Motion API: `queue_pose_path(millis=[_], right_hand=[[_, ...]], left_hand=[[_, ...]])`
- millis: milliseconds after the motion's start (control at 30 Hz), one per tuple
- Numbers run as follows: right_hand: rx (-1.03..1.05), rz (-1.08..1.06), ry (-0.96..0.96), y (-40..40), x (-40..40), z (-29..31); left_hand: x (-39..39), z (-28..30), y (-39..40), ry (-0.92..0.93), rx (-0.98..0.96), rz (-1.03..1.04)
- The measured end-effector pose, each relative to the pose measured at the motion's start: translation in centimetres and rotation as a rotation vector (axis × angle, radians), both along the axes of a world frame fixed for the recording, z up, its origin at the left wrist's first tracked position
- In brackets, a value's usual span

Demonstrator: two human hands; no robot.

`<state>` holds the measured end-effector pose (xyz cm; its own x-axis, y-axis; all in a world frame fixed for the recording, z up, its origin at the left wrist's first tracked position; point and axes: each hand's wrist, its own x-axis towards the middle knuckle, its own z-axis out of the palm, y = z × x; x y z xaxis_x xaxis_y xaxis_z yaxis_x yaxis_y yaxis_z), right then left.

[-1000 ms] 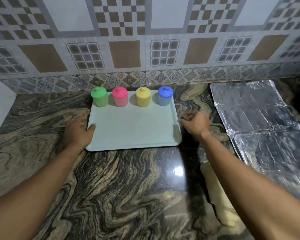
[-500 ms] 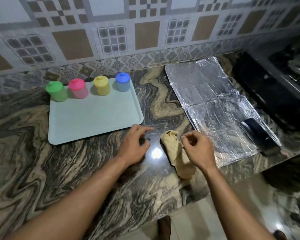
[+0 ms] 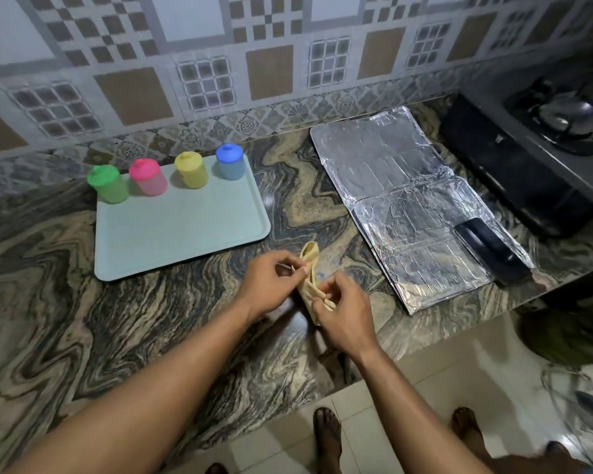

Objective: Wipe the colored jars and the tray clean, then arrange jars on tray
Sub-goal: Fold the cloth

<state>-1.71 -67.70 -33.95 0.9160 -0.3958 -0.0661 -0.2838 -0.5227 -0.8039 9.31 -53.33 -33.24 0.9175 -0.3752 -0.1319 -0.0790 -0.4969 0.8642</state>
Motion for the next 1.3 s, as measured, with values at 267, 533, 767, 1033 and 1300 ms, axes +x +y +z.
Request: queue_pose_path(millis=[267,533,767,1033,1300], right_hand=[[0.442,0.021,-0.024,2.4,-2.4,2.7],[0.770,0.271,-0.040,5.9,0.5,9.0],[0.721,0.455,-0.206,6.7,5.1,14.7],[0.767,0.656,-0.210,11.0,10.0,22.1],[0.478,0.952,-0.167,17.6,11.1,26.5]], left_hand=[[-3.5,5.1,3.7,0.204,-0.389,0.287],[-4.8,14.3,10.3,0.197,-0.600,0.201],[-3.2,20.1,17.6,0.056,-0.382,0.240],[-3.6,25.9,24.7,-0.245,-0.006,0.283],[-6.7,28.7,28.9,-0.337,0.010,0.328]])
